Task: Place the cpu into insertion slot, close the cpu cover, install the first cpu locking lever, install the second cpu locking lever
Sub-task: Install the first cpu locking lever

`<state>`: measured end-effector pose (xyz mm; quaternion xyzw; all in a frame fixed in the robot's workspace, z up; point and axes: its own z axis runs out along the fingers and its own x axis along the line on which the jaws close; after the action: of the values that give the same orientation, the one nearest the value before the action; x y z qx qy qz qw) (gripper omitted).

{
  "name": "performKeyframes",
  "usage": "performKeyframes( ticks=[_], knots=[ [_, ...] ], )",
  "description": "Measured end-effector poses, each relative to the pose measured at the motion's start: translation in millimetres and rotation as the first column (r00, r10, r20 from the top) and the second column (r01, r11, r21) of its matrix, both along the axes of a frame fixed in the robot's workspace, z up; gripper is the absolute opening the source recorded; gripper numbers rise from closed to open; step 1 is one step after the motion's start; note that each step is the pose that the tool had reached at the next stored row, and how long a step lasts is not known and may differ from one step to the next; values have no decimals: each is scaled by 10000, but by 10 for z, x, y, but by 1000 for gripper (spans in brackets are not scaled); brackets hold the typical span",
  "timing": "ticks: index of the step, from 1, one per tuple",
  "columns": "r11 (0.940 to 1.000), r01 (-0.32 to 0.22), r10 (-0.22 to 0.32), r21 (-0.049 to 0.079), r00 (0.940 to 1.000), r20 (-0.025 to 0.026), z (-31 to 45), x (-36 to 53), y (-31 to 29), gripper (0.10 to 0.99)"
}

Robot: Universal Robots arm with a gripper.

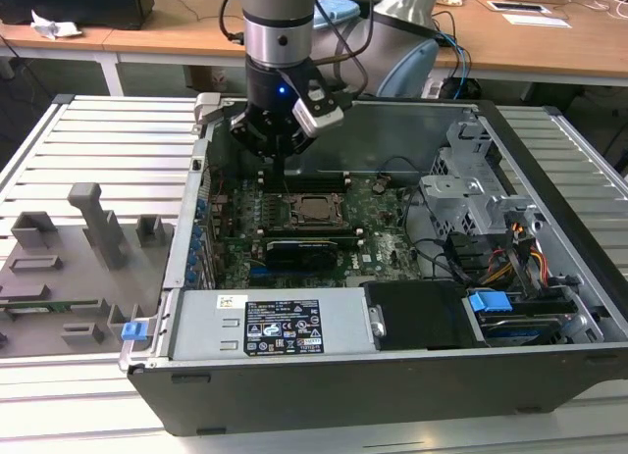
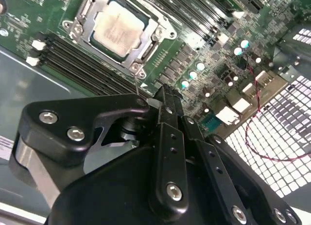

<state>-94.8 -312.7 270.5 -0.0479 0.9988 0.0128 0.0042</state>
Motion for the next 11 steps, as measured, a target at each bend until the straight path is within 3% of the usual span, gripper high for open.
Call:
performKeyframes(
  ticks=[11],
  knots=[
    [10000, -1, 1, 0, 10000, 0, -80, -76, 114, 106]
  ],
)
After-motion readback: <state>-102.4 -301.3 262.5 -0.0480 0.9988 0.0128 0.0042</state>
